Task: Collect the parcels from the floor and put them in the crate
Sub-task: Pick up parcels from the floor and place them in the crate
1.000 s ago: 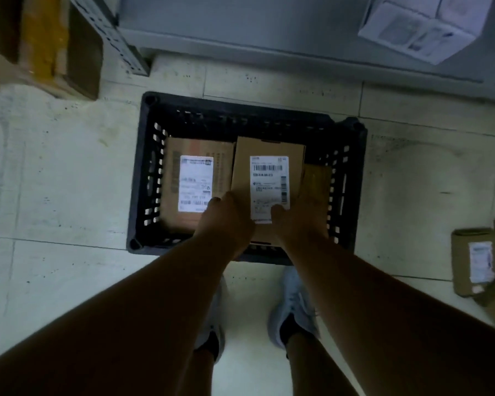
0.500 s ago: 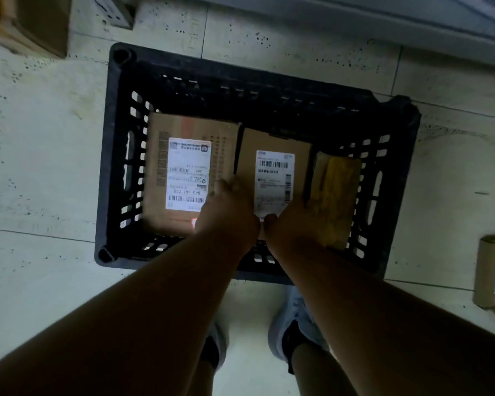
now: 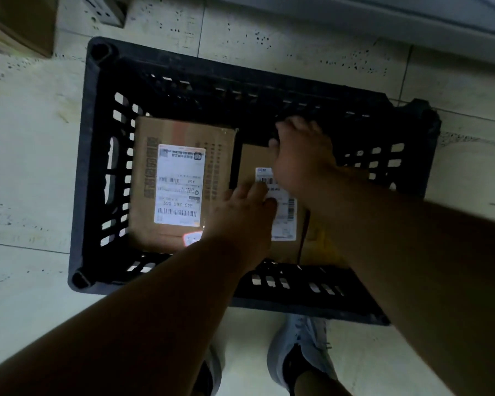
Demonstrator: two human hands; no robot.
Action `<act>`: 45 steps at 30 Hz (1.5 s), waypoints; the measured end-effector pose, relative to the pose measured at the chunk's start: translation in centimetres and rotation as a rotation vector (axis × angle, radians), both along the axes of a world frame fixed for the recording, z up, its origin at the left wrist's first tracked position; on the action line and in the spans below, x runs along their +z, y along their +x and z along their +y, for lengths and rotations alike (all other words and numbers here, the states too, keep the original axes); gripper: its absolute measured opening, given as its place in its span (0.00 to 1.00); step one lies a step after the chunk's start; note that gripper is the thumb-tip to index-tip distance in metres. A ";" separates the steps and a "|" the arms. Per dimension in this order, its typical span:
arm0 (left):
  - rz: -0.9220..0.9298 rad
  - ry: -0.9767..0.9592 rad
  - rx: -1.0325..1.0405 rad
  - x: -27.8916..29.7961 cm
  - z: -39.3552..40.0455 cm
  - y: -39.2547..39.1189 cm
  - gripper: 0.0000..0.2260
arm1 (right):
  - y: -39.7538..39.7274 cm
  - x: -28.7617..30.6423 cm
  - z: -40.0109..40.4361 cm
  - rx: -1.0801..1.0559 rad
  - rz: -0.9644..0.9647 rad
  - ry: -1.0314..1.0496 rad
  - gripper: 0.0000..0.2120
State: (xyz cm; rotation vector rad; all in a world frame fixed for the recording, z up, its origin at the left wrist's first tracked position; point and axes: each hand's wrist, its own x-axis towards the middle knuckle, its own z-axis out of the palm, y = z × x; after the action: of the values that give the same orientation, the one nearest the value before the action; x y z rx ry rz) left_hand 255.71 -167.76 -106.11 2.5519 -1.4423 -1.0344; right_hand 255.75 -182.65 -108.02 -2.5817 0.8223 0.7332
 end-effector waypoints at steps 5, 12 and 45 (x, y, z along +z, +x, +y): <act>-0.125 -0.099 -0.030 -2.0 0.5 0.7 0.22 | 3.0 -2.3 -0.9 -0.047 0.313 0.270 0.35; -0.154 -0.152 -0.006 -2.7 2.0 1.5 0.25 | 2.3 -3.2 -0.4 -0.033 0.313 0.222 0.37; -0.107 0.137 -0.161 -0.6 0.9 0.9 0.32 | -0.7 -0.5 1.9 0.095 0.245 -0.034 0.25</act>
State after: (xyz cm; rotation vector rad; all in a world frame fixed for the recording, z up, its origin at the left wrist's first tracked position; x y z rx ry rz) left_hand 256.59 -166.84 -106.67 2.6592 -1.6851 -1.0679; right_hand 255.05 -180.74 -108.56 -2.6096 0.7908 1.0896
